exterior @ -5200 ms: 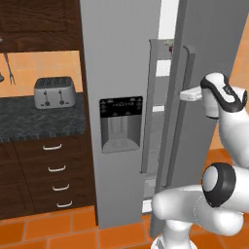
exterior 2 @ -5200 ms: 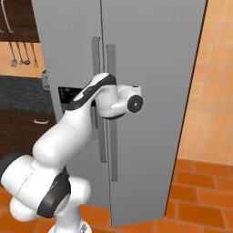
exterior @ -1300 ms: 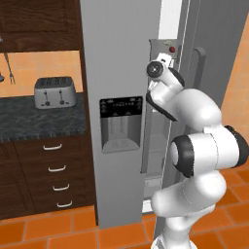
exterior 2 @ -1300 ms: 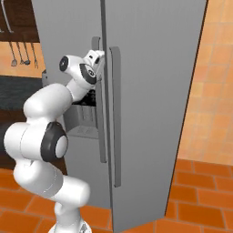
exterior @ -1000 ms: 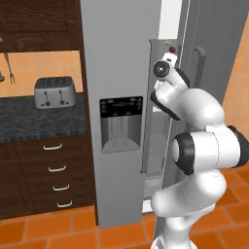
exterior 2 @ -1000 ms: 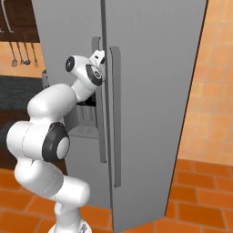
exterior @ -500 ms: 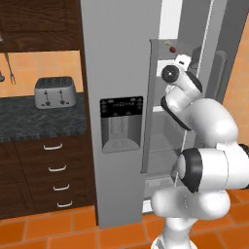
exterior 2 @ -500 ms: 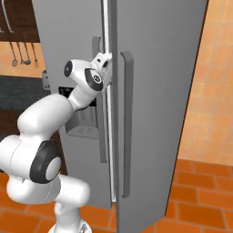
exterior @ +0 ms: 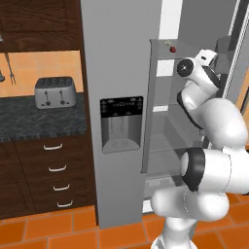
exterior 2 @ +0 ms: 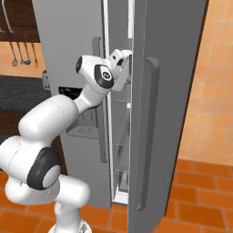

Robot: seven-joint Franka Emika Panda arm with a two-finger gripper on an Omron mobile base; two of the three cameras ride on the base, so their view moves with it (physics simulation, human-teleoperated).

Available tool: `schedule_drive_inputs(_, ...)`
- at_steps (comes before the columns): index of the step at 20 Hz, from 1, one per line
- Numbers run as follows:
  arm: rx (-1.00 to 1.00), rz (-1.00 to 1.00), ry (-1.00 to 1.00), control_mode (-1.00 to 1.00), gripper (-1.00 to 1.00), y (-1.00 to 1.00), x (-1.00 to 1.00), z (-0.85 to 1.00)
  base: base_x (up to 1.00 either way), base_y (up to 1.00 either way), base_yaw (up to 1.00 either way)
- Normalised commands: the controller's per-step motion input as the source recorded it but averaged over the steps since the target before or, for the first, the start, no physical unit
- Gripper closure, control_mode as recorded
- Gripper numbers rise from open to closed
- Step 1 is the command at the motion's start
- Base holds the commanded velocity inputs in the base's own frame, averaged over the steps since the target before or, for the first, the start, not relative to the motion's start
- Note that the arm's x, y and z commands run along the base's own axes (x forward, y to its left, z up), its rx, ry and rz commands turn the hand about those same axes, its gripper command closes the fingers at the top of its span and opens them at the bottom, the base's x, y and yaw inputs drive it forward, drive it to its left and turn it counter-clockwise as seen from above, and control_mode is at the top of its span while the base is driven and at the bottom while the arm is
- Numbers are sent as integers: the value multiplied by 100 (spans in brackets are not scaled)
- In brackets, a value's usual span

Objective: Take the strawberry from the fridge and place it on top of the pancake, located on the dining counter.

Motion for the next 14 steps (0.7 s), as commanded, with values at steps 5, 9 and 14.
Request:
schedule_drive_inputs(5, 5, -19, -1, -100, -100, -98, -34, 16, 0, 0, 0)
schedule_drive_inputs(9, 7, -17, 0, -100, -100, -89, -4, 1, 0, 0, 0)
schedule_drive_inputs(14, 6, -7, 0, -100, -100, -71, 0, -3, 0, 0, 0)
